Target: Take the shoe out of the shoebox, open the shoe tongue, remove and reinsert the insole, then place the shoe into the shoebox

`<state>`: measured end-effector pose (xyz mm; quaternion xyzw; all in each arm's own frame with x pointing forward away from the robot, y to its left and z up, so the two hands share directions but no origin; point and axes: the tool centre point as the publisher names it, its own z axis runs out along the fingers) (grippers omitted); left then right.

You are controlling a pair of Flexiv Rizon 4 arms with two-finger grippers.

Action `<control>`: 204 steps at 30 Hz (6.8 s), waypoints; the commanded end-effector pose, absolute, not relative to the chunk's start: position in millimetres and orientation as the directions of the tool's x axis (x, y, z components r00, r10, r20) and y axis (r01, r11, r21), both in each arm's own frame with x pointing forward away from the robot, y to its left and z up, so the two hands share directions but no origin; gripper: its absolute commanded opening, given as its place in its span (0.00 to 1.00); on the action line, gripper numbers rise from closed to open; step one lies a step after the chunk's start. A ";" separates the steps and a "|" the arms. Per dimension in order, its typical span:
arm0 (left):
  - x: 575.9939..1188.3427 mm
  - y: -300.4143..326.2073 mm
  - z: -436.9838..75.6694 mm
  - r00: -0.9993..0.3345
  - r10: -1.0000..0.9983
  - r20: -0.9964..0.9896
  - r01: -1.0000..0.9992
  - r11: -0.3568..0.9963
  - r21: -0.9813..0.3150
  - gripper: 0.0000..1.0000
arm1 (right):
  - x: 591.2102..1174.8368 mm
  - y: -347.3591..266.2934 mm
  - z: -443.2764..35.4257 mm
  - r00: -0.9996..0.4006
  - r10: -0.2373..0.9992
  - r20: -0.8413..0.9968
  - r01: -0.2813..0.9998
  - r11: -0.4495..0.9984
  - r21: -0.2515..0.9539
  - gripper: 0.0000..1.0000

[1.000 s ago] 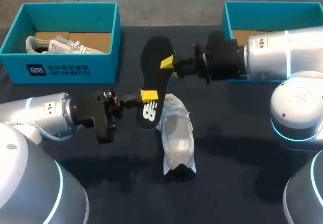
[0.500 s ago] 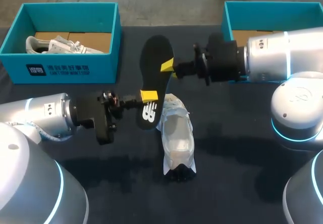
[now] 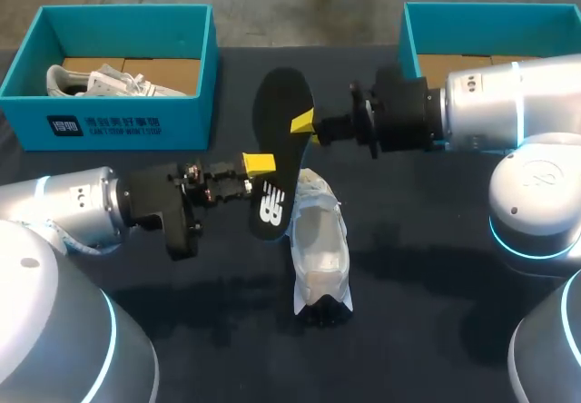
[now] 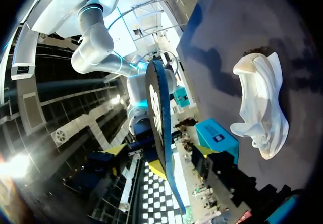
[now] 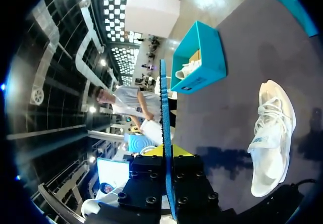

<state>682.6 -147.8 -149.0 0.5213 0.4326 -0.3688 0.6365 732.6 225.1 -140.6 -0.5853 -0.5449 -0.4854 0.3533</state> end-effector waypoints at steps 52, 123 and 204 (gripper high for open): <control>781.7 -80.7 -70.9 0.199 0.845 -0.497 0.980 -0.177 0.091 1.00 | 750.9 220.4 -207.5 -0.037 0.254 0.967 0.985 -0.155 0.078 0.00; 741.9 -88.1 -89.7 0.402 0.353 -0.845 0.898 0.027 0.438 1.00 | 750.9 220.4 -207.5 -0.037 0.254 0.967 0.985 -0.155 0.078 0.00; 803.7 -142.6 -213.3 0.169 -0.133 -0.977 0.986 0.032 0.166 0.84 | 750.9 220.4 -207.5 -0.037 0.254 0.967 0.985 -0.155 0.078 0.00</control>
